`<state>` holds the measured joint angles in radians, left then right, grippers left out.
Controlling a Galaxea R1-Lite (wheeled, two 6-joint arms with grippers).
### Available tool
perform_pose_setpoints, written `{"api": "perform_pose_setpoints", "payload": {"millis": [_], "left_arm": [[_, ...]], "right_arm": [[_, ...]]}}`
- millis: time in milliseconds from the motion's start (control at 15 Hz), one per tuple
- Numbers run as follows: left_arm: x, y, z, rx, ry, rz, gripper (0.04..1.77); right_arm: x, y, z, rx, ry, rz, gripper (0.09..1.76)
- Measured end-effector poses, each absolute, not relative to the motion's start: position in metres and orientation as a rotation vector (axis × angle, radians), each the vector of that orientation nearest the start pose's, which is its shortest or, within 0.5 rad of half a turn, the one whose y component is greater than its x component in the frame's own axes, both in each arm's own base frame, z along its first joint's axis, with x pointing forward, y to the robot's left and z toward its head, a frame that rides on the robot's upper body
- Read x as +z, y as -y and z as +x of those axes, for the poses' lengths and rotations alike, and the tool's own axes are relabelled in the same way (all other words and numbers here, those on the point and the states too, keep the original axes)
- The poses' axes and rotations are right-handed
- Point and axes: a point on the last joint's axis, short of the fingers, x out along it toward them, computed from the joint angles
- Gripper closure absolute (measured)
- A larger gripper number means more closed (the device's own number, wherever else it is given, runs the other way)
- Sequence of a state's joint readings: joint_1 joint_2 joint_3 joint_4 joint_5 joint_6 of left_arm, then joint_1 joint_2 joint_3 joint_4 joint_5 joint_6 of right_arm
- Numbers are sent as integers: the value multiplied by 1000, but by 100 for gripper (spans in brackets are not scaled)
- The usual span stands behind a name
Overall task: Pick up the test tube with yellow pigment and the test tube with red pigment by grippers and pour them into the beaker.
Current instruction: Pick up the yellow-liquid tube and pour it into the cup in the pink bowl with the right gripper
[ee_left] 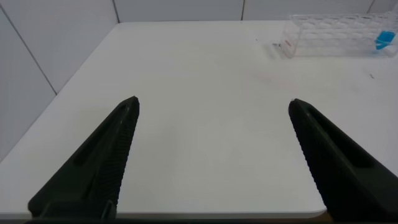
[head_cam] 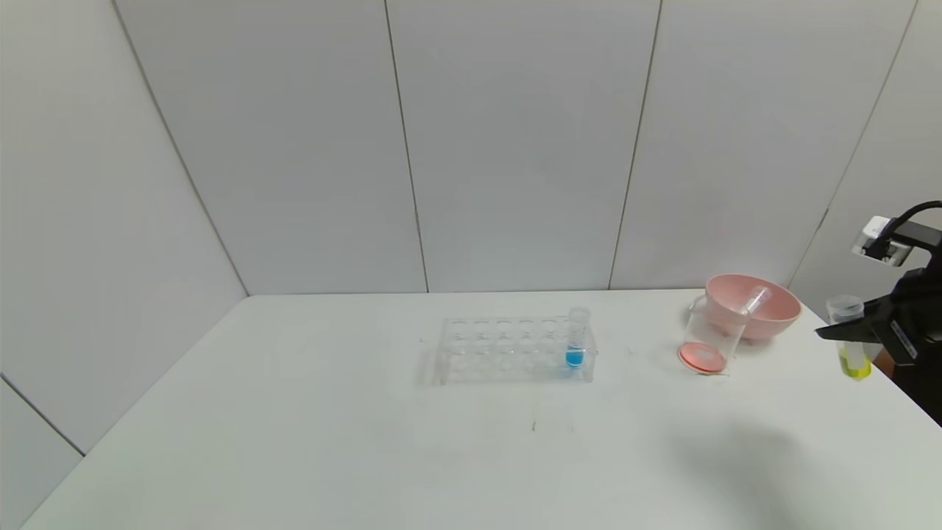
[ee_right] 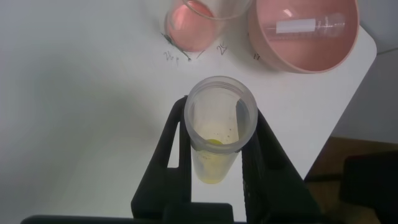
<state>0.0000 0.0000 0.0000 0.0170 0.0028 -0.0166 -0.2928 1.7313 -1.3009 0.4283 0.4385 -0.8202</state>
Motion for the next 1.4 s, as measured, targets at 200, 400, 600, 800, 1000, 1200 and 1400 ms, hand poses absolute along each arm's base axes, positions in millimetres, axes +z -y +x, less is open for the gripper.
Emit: {"api": "perform_pose_setpoints", "payload": {"millis": [200, 400, 600, 800, 1000, 1200, 1400], "left_arm": [[74, 0, -23, 3, -17, -17, 9], [74, 0, -23, 3, -17, -17, 9], [74, 0, -23, 3, -17, -16, 9], [74, 0, -23, 2, -17, -17, 9], [74, 0, -23, 2, -17, -17, 9], [74, 0, -23, 2, -17, -17, 9], [74, 0, -23, 3, -17, -17, 9]], "right_arm": [[220, 97, 313, 472, -708, -544, 133], [222, 103, 337, 492, -731, -602, 133], [218, 103, 362, 506, -756, -650, 133], [211, 99, 385, 516, -762, -674, 133], [211, 87, 399, 540, -784, -696, 133], [207, 67, 408, 543, -800, -749, 133], [207, 53, 411, 508, -833, -829, 133]]}}
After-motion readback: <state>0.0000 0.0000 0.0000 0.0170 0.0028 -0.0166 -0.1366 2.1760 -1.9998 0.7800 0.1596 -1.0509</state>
